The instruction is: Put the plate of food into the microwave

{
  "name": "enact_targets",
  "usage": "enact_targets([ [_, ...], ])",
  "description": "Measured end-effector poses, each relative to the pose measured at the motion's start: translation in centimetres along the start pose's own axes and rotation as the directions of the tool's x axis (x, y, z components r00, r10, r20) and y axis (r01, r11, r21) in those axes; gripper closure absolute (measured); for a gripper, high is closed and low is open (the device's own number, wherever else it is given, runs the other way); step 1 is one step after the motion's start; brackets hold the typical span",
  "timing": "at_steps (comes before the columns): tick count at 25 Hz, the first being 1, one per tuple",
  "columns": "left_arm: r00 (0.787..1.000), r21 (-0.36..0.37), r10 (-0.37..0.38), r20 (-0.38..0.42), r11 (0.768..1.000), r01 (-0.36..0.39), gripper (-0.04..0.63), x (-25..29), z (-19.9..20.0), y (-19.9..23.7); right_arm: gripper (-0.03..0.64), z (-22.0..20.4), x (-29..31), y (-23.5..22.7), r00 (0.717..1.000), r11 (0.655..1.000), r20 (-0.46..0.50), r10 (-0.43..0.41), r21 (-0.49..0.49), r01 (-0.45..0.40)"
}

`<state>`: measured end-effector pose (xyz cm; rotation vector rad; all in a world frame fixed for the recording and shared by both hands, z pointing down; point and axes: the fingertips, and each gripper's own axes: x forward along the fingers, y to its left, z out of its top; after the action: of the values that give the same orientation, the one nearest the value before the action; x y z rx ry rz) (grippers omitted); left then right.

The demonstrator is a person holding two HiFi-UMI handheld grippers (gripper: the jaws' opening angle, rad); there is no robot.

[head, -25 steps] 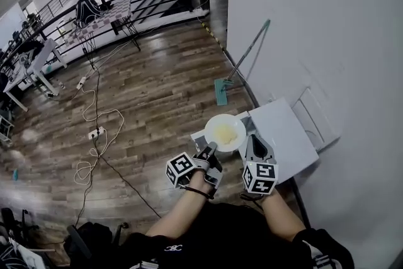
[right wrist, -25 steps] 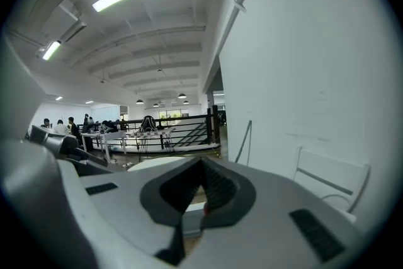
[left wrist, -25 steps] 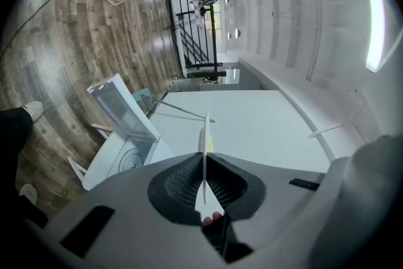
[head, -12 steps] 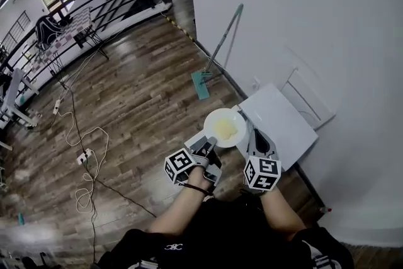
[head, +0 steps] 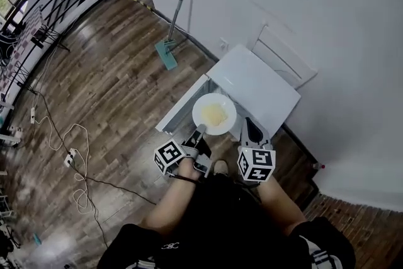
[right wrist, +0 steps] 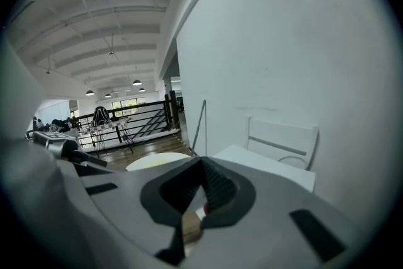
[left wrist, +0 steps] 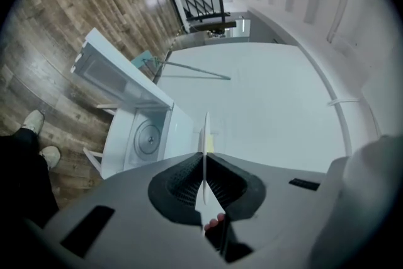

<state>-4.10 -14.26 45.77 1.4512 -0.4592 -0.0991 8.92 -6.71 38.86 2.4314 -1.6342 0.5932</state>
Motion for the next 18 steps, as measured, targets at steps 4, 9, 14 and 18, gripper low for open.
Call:
enact_targets([
  [4, 1.0, -0.023, 0.029, -0.01, 0.999, -0.029, 0.58, 1.0, -1.2, 3.7, 0.611, -3.2, 1.2, -0.7, 0.998, 1.0, -0.064, 0.02, -0.015, -0.021],
  [9, 1.0, 0.017, 0.01, -0.03, 1.0, -0.009, 0.58, 3.8, -1.2, 9.8, 0.611, -8.9, 4.2, -0.7, 0.989, 0.996, -0.134, 0.069, -0.05, -0.076],
  [14, 1.0, -0.035, 0.014, -0.008, 0.999, -0.014, 0.58, 6.9, -0.2, 17.3, 0.611, -15.3, 7.5, -1.0, 0.978, 0.991, -0.195, 0.079, -0.089, -0.098],
  [18, 1.0, -0.059, 0.009, -0.012, 0.998, -0.009, 0.58, 10.3, 0.0, 22.0, 0.611, -19.7, 10.0, -1.8, 0.967, 0.991, -0.242, 0.074, -0.094, -0.1],
])
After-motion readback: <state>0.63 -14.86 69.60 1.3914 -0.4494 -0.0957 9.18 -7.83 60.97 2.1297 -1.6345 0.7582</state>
